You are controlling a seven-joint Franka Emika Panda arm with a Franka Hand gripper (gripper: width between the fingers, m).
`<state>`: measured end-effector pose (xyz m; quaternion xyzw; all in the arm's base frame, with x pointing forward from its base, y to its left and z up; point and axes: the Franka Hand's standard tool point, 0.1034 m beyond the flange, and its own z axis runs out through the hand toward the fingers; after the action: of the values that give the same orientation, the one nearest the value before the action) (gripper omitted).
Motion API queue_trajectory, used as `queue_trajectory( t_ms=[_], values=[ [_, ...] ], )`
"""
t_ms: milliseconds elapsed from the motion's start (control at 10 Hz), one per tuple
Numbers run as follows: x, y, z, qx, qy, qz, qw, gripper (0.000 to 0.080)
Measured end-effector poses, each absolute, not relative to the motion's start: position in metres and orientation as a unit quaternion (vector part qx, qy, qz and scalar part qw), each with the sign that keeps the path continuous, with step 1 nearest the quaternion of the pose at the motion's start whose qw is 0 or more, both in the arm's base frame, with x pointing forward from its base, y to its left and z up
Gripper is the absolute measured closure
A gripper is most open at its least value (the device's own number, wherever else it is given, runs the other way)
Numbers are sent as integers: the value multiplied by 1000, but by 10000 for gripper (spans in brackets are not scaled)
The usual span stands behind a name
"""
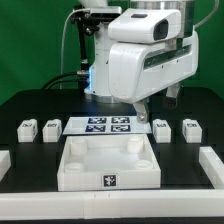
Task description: Assemble one leg
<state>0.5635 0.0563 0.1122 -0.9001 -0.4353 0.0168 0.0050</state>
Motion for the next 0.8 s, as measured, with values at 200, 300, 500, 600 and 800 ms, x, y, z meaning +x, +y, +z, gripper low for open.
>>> queue_trajectory(
  t_ms=[200,300,500,600,800],
  values=[
    [563,56,112,-900,-435,17,5,150],
    [563,56,112,-900,-435,17,5,150],
    [563,56,112,-900,-435,17,5,150],
    [563,56,112,-900,-435,17,5,150],
    [563,56,112,-900,-435,17,5,150]
  ],
)
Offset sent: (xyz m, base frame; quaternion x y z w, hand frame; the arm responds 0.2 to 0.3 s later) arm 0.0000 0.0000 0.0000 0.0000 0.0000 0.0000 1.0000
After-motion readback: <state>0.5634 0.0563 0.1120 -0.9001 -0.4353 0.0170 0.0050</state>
